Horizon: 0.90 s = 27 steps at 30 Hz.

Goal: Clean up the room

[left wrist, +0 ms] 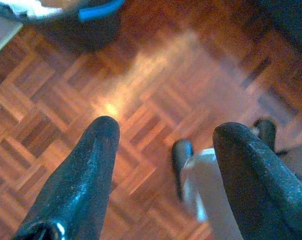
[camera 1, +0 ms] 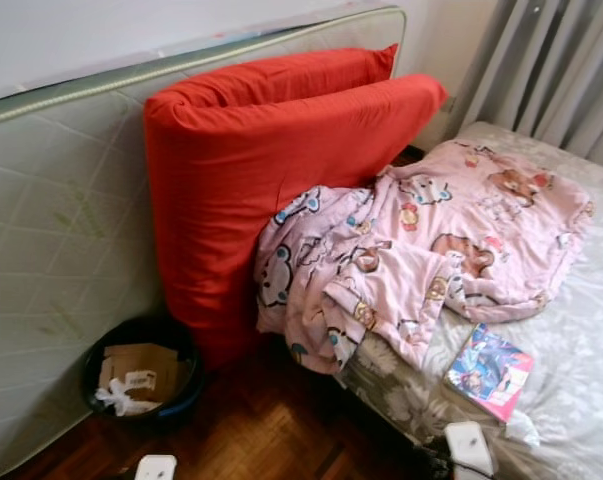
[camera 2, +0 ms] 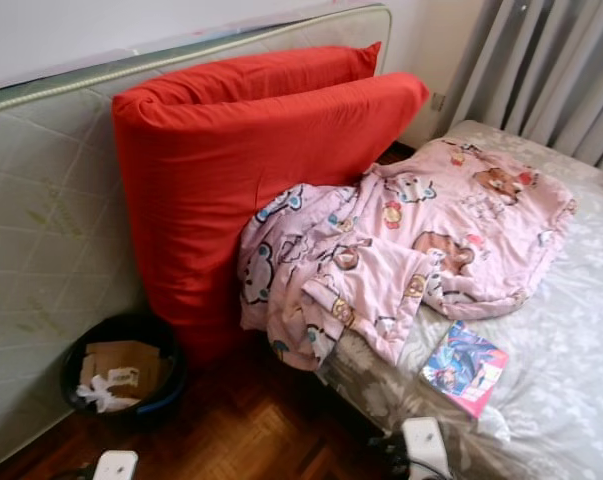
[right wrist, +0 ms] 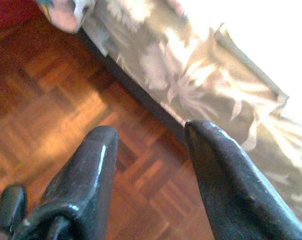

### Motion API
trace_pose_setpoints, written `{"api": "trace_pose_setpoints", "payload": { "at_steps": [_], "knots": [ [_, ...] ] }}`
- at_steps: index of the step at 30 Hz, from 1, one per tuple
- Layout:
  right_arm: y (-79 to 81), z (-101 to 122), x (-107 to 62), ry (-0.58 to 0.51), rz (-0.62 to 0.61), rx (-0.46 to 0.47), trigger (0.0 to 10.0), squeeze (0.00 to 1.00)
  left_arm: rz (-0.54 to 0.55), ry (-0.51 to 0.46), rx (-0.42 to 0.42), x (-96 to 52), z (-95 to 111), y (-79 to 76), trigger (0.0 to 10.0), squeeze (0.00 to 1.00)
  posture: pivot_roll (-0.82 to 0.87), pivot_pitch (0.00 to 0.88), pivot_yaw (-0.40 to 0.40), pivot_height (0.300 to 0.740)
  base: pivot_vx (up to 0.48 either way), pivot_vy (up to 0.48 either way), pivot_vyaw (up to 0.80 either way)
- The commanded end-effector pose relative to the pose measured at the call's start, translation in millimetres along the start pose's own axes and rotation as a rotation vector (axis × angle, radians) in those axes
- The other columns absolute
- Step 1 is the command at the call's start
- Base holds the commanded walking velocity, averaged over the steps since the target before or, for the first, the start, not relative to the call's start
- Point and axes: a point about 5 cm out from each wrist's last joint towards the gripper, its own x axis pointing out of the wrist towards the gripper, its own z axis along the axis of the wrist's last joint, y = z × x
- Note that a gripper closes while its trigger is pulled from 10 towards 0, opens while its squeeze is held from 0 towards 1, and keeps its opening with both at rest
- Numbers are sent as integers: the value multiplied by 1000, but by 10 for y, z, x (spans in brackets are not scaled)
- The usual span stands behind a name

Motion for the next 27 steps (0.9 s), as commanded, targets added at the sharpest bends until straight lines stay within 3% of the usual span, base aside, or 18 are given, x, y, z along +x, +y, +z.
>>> {"api": "trace_pose_setpoints", "payload": {
  "at_steps": [1,9,12,13,17,24,27],
  "knots": [
    [-44,-89,-25,36,-32,34,10000,0,-7,-3,-27,29,58,-60,10000,0,130,0,-16,740,0,0,0],
    [-23,-201,-48,80,-50,49,10000,0,-36,34,0,51,58,-176,10000,0,128,0,23,740,0,0,0],
    [59,-193,-27,93,-25,38,10000,0,-31,59,13,51,45,-139,10000,0,102,0,-4,740,0,0,0],
    [186,-109,20,72,4,40,10000,0,-2,60,-3,63,93,-80,10000,0,118,0,-17,740,0,0,0],
    [295,-10,65,55,18,47,10000,0,33,43,-64,88,208,-9,10000,0,117,0,1,740,0,0,0],
    [478,71,103,29,34,85,10000,0,20,68,-43,112,265,-46,10000,0,104,0,28,740,0,0,0],
    [469,84,109,37,33,101,10000,0,5,55,-13,132,353,-64,10000,0,116,0,26,740,0,0,0]
  ]
}}
